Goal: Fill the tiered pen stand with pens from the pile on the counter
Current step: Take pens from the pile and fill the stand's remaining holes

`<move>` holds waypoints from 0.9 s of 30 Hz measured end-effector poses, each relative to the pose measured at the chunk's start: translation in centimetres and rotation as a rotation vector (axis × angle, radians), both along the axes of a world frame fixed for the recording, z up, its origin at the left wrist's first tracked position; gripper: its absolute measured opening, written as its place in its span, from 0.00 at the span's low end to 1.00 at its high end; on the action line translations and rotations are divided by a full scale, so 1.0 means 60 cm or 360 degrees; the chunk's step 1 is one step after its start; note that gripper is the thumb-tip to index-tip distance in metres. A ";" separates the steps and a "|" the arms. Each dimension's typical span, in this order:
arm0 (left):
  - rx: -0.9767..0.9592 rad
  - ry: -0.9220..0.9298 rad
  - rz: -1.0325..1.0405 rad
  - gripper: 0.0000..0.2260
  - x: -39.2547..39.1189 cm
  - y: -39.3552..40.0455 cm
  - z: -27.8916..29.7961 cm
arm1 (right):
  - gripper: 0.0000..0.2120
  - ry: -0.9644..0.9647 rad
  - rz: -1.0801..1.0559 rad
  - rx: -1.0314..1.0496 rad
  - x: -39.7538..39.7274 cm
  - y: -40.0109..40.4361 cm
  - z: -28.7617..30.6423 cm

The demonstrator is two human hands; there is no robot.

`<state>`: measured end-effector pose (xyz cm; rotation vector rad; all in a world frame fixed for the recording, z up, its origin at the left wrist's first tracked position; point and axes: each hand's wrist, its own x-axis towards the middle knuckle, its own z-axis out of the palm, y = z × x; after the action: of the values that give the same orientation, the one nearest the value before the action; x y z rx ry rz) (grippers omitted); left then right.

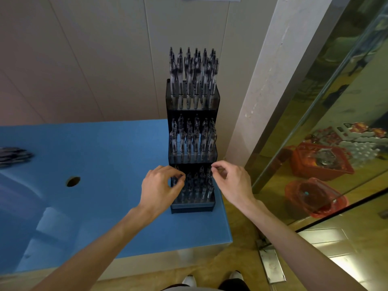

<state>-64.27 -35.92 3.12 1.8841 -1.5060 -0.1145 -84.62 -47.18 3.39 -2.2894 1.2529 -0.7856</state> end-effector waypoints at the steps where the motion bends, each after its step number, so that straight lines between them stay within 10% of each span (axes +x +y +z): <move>1: 0.0009 -0.0053 -0.0029 0.04 0.000 0.000 -0.005 | 0.09 0.0003 -0.0001 -0.0011 0.000 0.001 0.000; 11: -0.0083 -0.0524 -0.0147 0.13 -0.001 0.002 -0.025 | 0.12 -0.0072 0.0142 -0.0386 -0.002 0.033 -0.002; 27: 0.0258 -0.0787 -0.0333 0.35 -0.014 0.040 -0.074 | 0.37 0.0734 0.0414 -0.0411 0.009 0.075 -0.054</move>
<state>-65.09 -33.49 -1.33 1.9683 -2.0803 0.1510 -84.08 -42.69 0.12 -2.8863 1.0386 -0.3516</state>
